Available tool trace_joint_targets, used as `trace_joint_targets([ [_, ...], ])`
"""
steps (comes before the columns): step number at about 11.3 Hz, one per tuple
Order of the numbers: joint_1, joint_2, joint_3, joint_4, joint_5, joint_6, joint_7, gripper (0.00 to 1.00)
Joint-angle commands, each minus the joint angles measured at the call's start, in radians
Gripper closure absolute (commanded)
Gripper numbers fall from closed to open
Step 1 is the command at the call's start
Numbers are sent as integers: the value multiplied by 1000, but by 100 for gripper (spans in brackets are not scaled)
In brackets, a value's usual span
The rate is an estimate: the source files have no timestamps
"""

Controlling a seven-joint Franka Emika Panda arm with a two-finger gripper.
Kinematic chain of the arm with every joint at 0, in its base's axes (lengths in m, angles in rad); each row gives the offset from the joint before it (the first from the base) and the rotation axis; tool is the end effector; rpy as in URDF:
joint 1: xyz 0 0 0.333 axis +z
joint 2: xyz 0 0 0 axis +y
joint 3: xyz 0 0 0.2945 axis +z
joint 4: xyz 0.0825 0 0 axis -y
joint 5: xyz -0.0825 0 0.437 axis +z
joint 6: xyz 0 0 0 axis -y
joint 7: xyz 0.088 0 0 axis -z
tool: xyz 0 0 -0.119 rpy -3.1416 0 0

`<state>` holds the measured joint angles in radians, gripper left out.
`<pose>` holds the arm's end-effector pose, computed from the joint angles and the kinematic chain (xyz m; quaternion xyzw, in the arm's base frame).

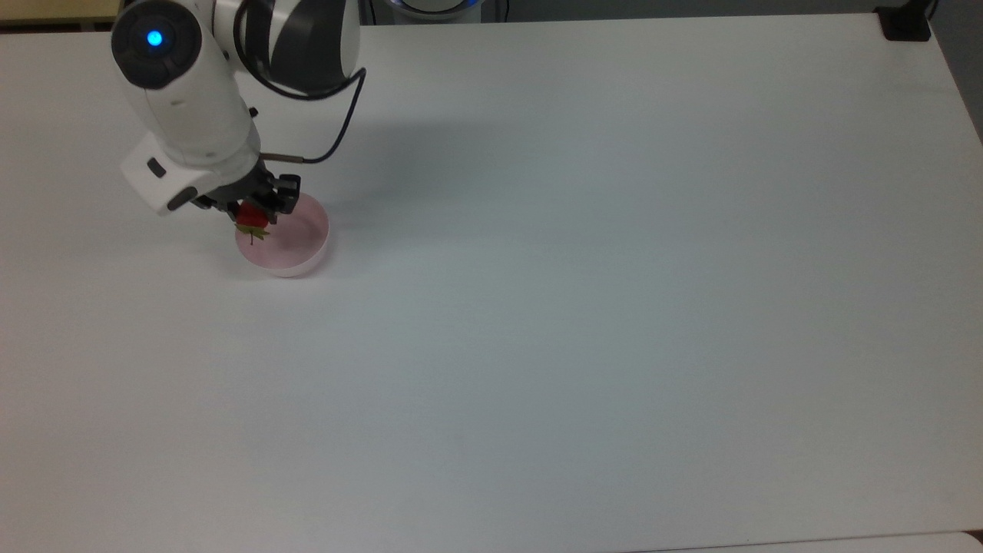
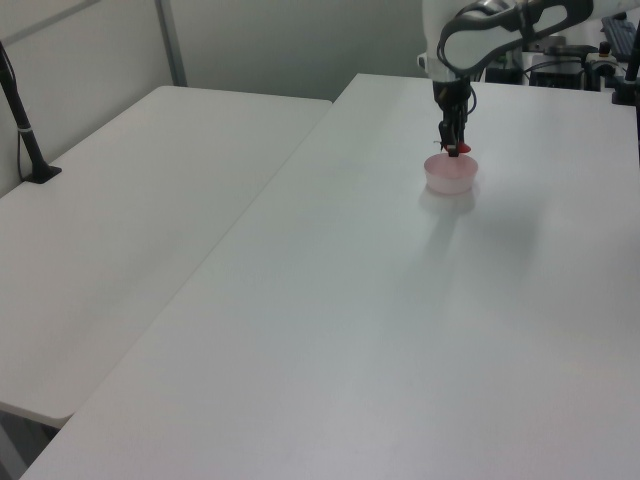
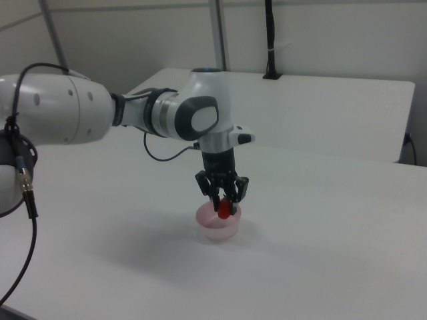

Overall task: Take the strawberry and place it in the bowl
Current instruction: 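Open the gripper to release the strawberry into the bowl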

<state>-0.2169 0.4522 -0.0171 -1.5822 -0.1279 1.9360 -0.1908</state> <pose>0.6855 -0.1727 0.3139 0.9968 0.0049 -0.0611 0.0505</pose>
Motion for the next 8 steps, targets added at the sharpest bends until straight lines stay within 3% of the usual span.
trace_joint_targets([
  [1, 16, -23, -1, -21, -9, 11, 10, 0],
  [3, 27, -75, 11, -21, -7, -3, 66, 0],
  [8, 161, -272, 0, -15, 13, -190, 198, 0],
])
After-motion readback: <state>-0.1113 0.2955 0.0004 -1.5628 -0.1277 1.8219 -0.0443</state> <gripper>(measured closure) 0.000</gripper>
